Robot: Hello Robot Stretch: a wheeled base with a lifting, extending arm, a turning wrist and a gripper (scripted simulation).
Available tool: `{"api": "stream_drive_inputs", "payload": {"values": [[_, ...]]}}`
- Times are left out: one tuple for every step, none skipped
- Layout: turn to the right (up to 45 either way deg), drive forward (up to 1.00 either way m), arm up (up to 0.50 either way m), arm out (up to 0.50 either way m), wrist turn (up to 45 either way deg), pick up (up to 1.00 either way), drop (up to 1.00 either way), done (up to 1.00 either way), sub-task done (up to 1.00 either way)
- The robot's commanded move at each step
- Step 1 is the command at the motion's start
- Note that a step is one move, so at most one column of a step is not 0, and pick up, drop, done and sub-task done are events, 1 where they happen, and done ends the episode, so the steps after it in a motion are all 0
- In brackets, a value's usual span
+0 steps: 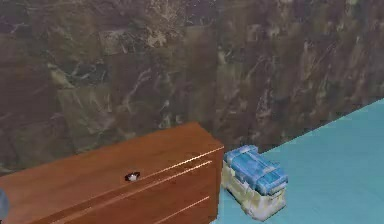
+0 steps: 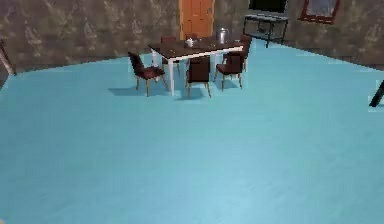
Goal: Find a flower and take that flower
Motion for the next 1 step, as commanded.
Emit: {"api": "stream_drive_inputs", "payload": {"values": [[-45.0, 0.0, 0.0, 0.0, 0.0, 0.0, 0.0, 0.0, 0.0]]}}
